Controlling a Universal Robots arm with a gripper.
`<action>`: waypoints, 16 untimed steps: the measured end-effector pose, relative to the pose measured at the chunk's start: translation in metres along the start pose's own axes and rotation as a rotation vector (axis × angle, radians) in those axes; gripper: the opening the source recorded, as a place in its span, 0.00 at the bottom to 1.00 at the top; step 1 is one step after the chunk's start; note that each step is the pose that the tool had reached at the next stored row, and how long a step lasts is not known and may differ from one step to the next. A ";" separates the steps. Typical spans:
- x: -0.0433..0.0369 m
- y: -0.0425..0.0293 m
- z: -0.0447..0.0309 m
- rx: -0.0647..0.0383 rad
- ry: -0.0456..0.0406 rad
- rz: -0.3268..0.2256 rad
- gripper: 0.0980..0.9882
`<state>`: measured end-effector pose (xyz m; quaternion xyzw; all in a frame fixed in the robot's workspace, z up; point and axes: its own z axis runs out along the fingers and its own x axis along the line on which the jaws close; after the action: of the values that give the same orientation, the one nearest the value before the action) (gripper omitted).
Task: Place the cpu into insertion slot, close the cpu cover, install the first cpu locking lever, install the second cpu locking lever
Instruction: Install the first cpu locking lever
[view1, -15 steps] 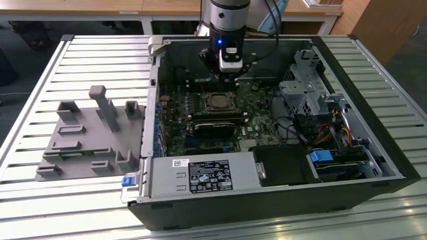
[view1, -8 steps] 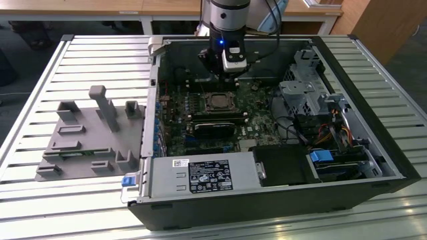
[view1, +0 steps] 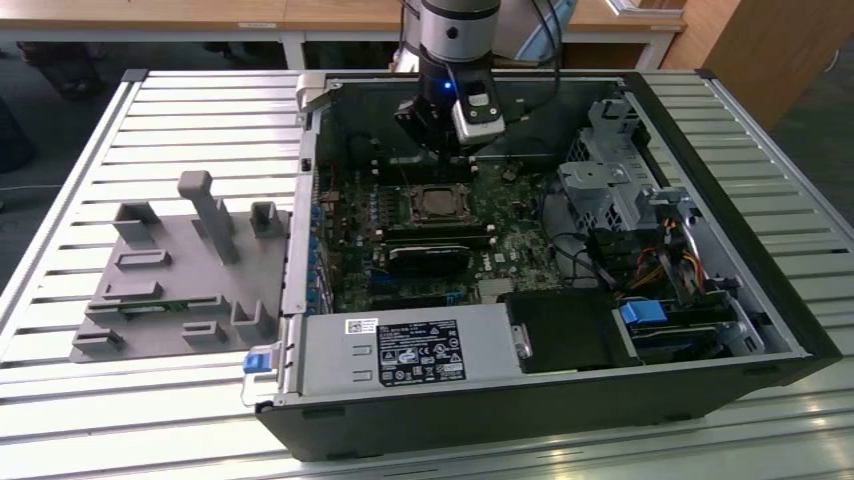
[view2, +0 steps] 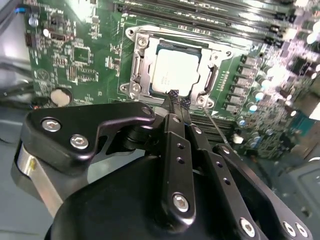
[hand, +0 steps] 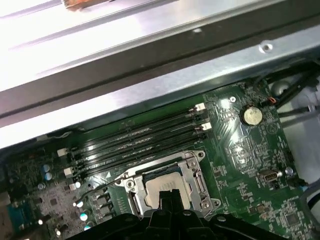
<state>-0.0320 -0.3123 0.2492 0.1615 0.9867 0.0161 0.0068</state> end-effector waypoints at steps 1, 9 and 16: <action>0.0000 0.0000 0.0000 0.000 0.0007 -0.018 0.03; 0.0000 0.0000 0.0002 -0.001 0.0036 -0.112 0.03; 0.0000 0.0000 0.0002 -0.003 0.0061 -0.172 0.03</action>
<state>-0.0319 -0.3122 0.2490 0.0762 0.9969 0.0174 0.0054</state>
